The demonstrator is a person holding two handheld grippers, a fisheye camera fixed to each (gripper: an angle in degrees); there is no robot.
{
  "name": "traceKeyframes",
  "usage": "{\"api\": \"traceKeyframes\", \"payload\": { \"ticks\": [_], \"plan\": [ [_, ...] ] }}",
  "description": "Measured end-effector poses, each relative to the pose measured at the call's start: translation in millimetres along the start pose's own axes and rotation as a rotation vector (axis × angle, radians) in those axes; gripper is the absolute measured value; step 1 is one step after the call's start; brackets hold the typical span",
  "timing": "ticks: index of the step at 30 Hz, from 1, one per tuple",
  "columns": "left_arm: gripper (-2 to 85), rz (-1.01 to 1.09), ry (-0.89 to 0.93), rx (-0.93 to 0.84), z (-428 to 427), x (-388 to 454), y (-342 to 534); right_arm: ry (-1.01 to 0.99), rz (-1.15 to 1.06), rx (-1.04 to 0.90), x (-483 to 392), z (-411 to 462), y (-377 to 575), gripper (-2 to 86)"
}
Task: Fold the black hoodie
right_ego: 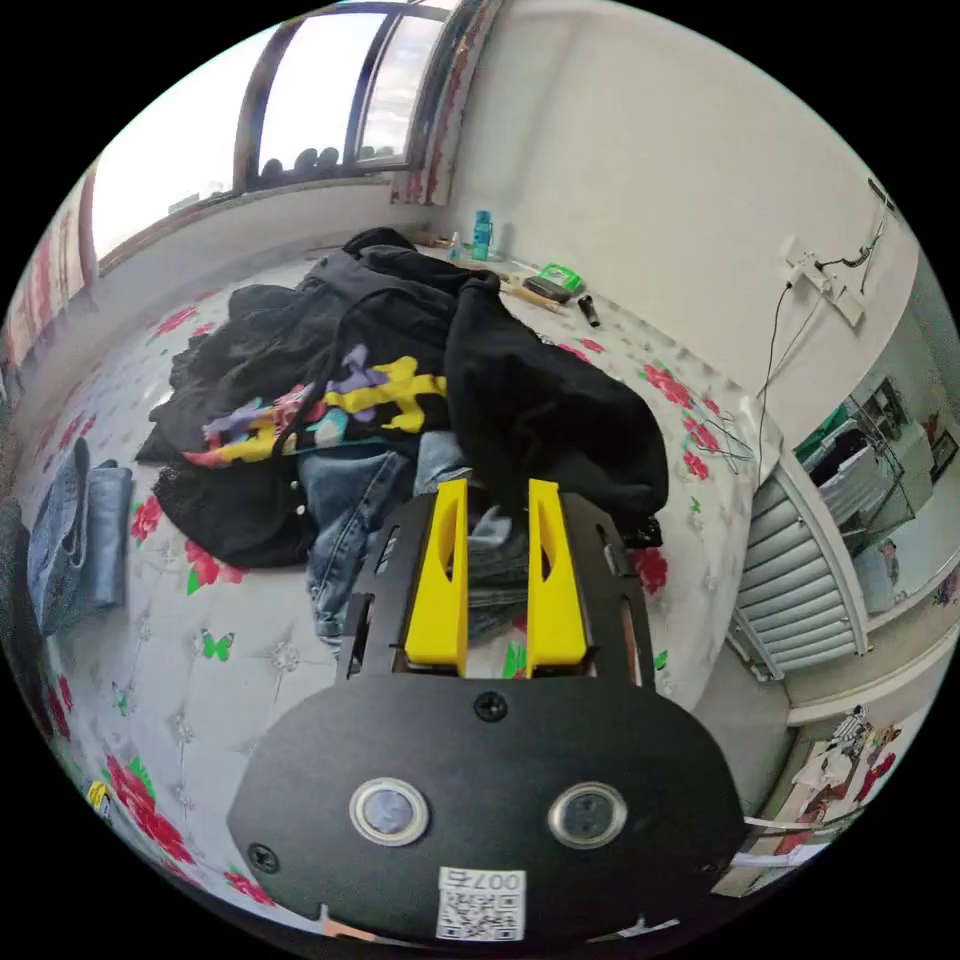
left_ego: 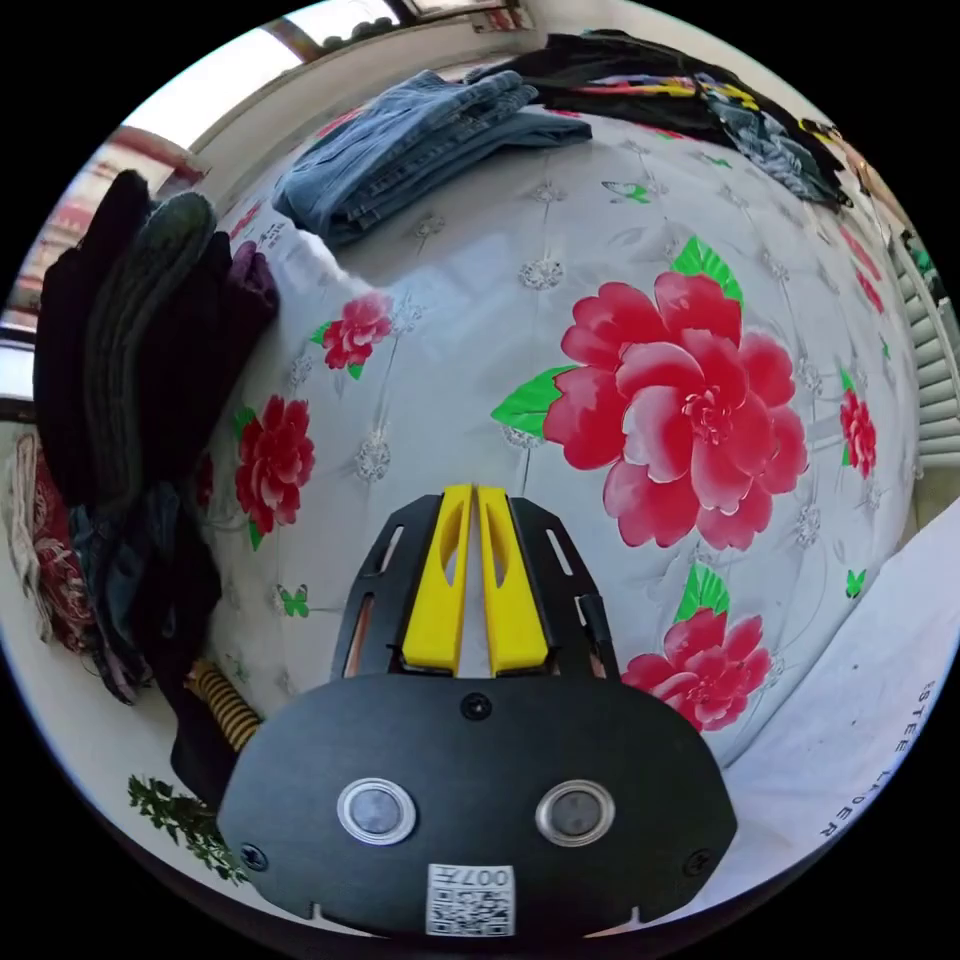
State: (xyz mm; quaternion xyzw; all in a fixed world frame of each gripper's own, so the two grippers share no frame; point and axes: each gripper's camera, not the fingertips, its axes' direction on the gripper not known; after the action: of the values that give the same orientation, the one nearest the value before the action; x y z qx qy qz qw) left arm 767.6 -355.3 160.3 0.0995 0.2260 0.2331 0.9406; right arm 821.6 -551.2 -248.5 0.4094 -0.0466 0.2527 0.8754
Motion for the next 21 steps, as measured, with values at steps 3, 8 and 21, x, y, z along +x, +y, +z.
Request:
{"api": "traceKeyframes", "payload": {
  "ticks": [3, 8, 21],
  "plan": [
    [-0.9, 0.056, -0.102, -0.037, 0.8, 16.1, -8.6, 0.018, 0.027, -0.124, 32.0, 39.9, -23.1, 5.5],
    [-1.0, 0.028, -0.146, -0.038, 1.2, 14.5, -11.4, -0.065, 0.045, -0.318, 36.4, 90.0, -21.9, 2.2],
    [-0.8, -0.191, 0.265, 0.129, -23.7, -48.7, 55.5, -1.025, -0.280, -0.110, -27.5, -122.3, 156.6, -0.2]
  ]
}}
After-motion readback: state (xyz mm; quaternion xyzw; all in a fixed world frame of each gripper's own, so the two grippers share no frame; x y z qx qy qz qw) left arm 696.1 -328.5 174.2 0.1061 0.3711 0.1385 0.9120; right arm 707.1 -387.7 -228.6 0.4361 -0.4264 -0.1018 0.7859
